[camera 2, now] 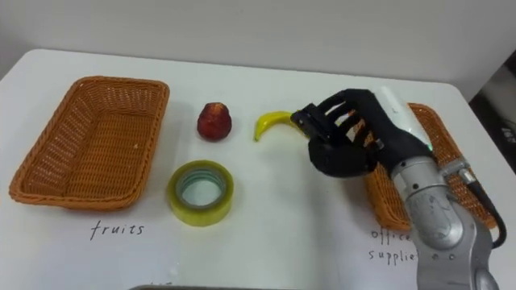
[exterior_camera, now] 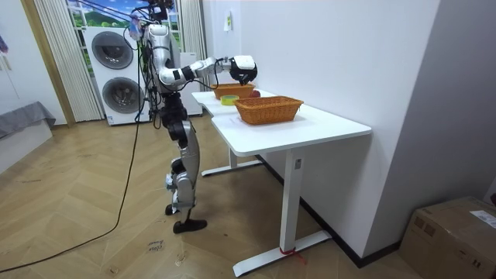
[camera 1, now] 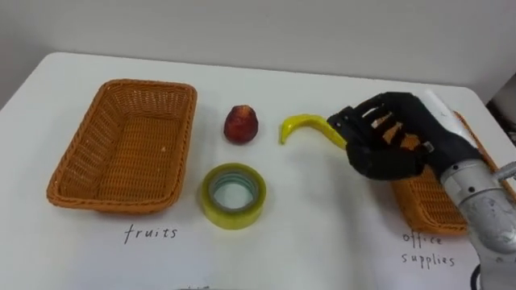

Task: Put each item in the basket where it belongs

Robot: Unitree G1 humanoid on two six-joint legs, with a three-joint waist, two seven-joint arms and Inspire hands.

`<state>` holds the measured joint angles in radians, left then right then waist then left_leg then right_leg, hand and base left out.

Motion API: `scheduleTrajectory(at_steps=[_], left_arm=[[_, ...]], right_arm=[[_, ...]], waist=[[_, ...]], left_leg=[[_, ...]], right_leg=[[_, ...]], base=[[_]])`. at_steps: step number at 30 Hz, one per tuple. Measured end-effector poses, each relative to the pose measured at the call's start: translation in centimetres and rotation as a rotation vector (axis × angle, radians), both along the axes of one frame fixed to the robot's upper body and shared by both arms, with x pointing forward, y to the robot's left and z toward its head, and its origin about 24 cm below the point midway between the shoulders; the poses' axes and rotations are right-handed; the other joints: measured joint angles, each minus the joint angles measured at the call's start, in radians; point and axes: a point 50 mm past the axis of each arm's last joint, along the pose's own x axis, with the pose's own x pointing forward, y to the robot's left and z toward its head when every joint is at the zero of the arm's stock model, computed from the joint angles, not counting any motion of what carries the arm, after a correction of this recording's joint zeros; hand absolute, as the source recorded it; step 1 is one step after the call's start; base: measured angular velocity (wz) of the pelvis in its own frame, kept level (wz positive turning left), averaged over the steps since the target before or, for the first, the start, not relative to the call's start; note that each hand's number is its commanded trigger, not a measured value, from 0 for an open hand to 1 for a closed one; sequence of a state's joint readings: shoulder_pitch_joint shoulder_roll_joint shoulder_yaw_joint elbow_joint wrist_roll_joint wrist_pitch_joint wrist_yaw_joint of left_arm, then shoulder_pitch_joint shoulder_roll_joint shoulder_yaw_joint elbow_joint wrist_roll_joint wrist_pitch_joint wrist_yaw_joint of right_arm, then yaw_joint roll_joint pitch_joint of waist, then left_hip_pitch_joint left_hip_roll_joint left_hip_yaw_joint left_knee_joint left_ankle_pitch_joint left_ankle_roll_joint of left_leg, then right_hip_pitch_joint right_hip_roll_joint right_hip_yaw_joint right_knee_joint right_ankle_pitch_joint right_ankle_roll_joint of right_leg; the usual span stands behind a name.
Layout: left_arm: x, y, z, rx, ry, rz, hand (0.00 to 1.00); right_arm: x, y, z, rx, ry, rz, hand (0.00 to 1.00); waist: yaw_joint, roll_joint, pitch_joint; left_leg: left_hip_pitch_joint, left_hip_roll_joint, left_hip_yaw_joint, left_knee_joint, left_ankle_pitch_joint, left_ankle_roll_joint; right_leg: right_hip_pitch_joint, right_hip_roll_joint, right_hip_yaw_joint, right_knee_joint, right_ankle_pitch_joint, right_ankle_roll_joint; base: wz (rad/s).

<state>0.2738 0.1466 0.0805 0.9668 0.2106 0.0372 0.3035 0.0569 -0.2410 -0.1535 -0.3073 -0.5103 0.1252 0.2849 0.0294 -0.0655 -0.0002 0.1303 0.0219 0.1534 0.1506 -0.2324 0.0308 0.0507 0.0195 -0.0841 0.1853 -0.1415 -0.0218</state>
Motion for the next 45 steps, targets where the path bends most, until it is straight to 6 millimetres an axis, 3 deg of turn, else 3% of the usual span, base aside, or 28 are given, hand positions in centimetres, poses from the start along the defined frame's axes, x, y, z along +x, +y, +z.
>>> scheduleTrajectory(at_steps=[10,19,23,30,45], left_arm=[[-0.4,0.5,0.1,0.008,0.003,0.038,0.0],[-1.7,1.1,0.1,0.018,0.028,0.095,0.0],[-2.6,1.5,0.1,0.028,0.05,0.127,0.0],[-3.0,1.4,0.1,0.027,0.064,0.132,0.0],[-2.7,1.3,0.0,-0.004,0.077,0.126,0.0]], right_arm=[[-0.1,-1.4,1.0,0.022,-0.123,-0.114,1.0],[-0.3,-2.5,1.7,-0.001,-0.183,-0.177,1.0],[-0.6,-3.1,1.8,-0.001,-0.206,-0.22,1.0],[-0.9,-4.4,0.4,0.032,-0.162,-0.284,1.0],[-1.3,-5.1,-1.8,0.033,-0.06,-0.314,1.0]], waist=[[-0.001,-0.031,0.0012],[-0.007,-0.037,-0.0006],[-0.029,-0.039,-0.0004],[-0.052,-0.041,-0.0002],[-0.05,-0.043,0.0006]], left_leg=[[0.001,0.001,0.002,0.002,0.0,0.0],[0.002,0.001,0.0,0.0,0.0,0.0],[0.005,0.001,0.0,0.001,0.0,0.0],[0.004,0.001,0.001,0.001,0.0,0.0],[0.004,0.002,0.004,0.001,-0.001,0.0]], right_leg=[[0.0,0.001,-0.002,0.001,0.0,0.0],[0.004,0.001,-0.005,0.001,0.0,0.0],[0.006,0.001,-0.002,0.001,0.0,0.0],[0.005,0.001,0.0,0.001,0.0,0.0],[-0.001,0.002,0.0,0.0,0.0,0.0]], base=[[0.0],[0.0],[-0.01],[0.0],[0.0]])
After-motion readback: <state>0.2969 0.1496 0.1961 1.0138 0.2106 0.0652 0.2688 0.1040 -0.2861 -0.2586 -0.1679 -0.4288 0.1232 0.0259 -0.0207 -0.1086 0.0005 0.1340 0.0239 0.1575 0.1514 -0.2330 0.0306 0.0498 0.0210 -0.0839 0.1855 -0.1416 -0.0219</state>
